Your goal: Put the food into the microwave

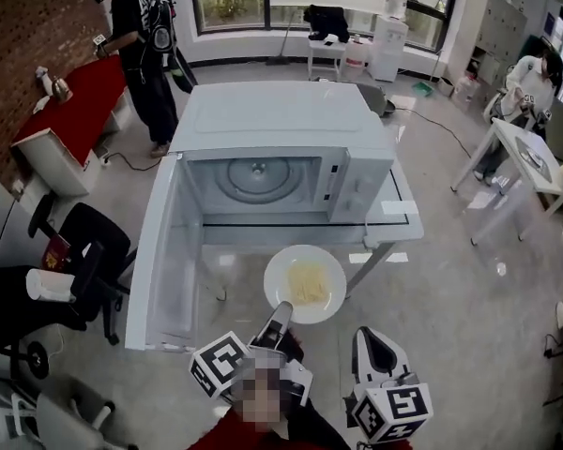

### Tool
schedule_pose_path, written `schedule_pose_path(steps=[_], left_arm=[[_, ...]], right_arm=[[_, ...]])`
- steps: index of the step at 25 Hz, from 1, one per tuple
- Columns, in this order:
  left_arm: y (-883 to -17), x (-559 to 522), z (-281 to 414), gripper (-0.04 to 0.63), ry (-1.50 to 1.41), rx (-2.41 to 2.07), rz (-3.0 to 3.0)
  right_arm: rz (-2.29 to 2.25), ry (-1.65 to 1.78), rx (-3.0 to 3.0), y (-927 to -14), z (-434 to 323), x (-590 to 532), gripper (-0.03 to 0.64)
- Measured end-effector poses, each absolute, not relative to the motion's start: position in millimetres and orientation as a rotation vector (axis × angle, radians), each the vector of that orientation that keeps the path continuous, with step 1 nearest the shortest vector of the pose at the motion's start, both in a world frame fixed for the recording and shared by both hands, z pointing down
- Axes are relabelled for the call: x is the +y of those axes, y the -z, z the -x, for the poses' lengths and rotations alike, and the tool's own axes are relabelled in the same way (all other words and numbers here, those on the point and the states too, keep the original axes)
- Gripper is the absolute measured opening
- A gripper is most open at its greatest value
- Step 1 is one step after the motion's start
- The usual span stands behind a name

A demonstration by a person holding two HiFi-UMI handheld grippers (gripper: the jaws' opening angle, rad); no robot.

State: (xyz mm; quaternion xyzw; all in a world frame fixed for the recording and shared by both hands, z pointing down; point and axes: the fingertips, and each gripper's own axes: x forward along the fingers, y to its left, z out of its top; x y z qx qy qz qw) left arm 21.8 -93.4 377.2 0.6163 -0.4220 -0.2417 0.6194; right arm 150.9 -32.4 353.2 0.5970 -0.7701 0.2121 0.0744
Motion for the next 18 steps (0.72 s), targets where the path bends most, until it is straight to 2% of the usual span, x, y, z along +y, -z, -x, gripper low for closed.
schedule_pose_path(steps=[8, 18], left_arm=[[-386.4, -148.2, -15.1, 0.025, 0.731, -1.098, -1.323], [-382.9, -205.7, 7.3, 0.025, 0.902, -1.091, -1.290]], right_arm=[[-1.512, -0.637, -2.412, -376.7, -148.8, -94.3, 0.014], [-1.407, -0.522, -2.499, -374.3, -109.5, -165.7, 0.014]])
